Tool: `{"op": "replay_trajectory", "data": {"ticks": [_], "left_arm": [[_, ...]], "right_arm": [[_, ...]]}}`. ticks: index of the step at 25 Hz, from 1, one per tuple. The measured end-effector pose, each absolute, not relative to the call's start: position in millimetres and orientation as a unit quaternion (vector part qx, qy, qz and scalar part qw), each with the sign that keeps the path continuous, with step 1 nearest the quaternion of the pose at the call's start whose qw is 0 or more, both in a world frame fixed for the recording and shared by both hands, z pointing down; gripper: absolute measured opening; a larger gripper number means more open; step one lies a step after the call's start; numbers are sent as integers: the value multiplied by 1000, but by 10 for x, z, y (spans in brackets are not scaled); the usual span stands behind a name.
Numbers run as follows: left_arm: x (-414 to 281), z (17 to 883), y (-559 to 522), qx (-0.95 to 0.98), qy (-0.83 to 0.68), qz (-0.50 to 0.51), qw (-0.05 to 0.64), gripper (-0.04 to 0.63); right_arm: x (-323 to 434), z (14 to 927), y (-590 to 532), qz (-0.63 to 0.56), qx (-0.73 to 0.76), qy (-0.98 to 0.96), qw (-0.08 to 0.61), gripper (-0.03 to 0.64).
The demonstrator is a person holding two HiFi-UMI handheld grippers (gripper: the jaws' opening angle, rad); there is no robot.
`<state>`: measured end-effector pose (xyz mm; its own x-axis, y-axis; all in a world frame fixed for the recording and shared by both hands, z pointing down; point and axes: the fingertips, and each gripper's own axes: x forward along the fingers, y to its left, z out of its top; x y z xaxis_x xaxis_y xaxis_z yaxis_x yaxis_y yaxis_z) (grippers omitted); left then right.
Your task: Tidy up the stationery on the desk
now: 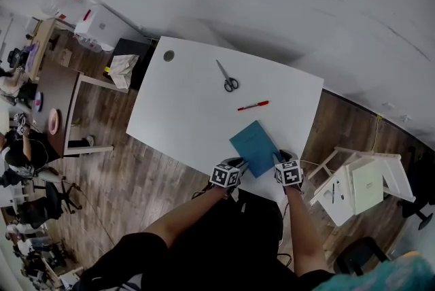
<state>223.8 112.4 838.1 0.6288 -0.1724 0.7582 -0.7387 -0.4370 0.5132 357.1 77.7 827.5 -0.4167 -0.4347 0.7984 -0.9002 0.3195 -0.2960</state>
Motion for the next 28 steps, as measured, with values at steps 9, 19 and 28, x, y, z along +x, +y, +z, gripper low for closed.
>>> {"op": "replay_trajectory", "data": {"ticks": [9,19,28], "left_arm": [[2200,8460,1186,736,-340,303,501,135],[2207,8396,1136,730,-348,290,512,137],[1996,8337,1035,745,-339,304,488,136]], "right_arm": [[3581,8286,804,381,444,-753,301,106],[3531,8264,870,372,432,-762,307,106],[3342,8269,977,390,448,-749,294,106]]}}
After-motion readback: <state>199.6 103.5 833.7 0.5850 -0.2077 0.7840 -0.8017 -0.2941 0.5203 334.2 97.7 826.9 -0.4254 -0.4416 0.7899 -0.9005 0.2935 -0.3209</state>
